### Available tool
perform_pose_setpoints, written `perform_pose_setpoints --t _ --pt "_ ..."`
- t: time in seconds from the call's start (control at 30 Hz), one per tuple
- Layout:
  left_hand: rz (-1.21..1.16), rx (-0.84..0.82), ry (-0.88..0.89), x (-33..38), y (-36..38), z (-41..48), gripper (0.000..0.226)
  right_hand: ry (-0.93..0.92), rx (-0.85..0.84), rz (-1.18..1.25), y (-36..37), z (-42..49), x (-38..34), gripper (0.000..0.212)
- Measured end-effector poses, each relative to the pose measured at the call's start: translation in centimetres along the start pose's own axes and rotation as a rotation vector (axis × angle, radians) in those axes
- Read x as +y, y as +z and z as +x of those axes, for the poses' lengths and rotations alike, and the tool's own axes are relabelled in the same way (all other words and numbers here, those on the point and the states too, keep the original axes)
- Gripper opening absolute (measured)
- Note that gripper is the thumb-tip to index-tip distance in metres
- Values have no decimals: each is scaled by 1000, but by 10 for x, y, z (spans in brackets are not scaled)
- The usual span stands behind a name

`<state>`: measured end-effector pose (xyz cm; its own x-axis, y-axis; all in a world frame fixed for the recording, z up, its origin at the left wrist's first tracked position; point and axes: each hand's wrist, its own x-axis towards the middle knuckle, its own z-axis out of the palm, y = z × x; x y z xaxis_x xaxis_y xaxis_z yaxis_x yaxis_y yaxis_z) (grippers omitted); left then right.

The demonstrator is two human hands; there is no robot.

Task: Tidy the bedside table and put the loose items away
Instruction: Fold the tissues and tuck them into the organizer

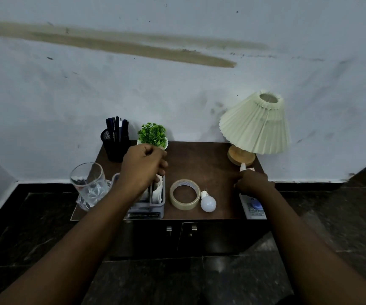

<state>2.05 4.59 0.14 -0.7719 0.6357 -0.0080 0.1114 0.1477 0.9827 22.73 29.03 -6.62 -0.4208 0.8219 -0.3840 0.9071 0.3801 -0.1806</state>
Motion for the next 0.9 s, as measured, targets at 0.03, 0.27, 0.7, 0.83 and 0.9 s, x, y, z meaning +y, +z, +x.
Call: perform_pose_setpoints --t 0.03,0.27,0.7,0.83,0.9 --pt "-19 -10 -10 0 1 0 20 -12 12 23 1 0 -2 49" --pt "-81 -33 -32 2 -14 -4 17 -249 -196 1097 -29 -52 -69 12" --pt "-454 -232 -236 24 -69 -17 57 -687 -658 1384 -30 -124 -173 44" --pt "-408 -190 -246 17 -89 -20 34 -731 -529 1276 -26 -130 -184 47" --pt "-414 -166 -225 13 -97 -22 29 -758 -492 1291 -25 -132 -188 49"
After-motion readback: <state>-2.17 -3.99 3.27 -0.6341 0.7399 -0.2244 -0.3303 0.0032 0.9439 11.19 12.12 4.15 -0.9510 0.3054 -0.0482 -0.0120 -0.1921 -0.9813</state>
